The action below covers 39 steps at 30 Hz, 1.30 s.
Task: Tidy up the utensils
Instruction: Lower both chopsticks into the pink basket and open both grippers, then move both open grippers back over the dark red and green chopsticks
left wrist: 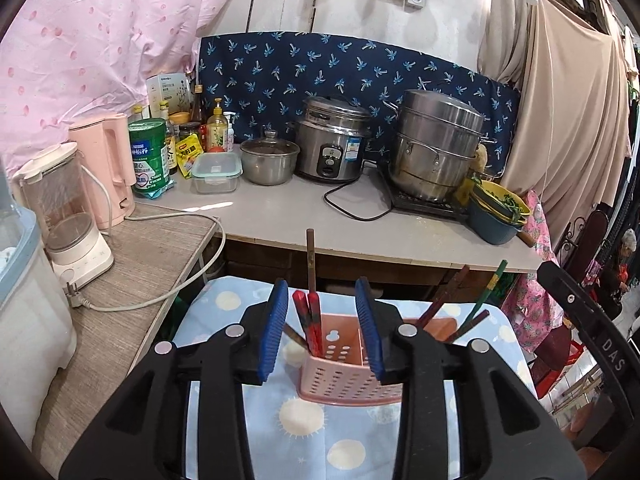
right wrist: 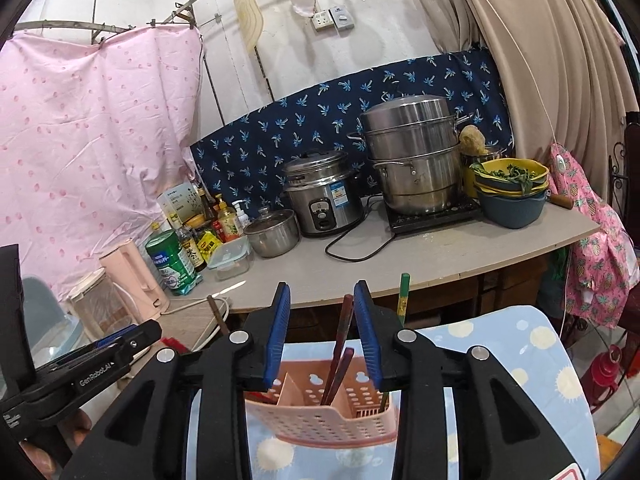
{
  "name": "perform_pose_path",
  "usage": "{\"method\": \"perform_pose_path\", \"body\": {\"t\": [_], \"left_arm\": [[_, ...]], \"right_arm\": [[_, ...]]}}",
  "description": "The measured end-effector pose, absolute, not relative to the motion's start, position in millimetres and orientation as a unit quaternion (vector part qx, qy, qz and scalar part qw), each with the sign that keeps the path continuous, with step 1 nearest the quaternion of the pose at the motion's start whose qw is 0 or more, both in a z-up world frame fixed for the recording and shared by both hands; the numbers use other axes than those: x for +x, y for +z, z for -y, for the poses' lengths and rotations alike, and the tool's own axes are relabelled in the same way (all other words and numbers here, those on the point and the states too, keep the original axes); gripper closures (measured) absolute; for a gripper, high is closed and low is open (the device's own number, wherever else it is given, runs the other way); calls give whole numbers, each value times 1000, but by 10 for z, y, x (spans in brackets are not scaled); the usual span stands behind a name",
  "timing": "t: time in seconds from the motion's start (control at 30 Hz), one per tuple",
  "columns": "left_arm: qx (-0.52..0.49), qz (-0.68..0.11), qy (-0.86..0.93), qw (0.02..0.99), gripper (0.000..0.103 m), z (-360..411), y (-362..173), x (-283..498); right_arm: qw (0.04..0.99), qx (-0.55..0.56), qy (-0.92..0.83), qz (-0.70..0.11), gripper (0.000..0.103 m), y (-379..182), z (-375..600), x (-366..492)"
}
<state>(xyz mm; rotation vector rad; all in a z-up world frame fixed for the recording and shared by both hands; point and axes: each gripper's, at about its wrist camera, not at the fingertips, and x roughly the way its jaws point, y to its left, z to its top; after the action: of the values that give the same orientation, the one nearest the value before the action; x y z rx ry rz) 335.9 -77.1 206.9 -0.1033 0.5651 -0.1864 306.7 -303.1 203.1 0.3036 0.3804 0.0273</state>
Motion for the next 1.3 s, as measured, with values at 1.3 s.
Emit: {"method": "perform_pose_path", "body": {"t": [1.3], "left_arm": [[-4,-314,-87,945,65,533,1539,1723]], "right_arm": [[965,74,7,-250,56,1457,2530,1097]]}}
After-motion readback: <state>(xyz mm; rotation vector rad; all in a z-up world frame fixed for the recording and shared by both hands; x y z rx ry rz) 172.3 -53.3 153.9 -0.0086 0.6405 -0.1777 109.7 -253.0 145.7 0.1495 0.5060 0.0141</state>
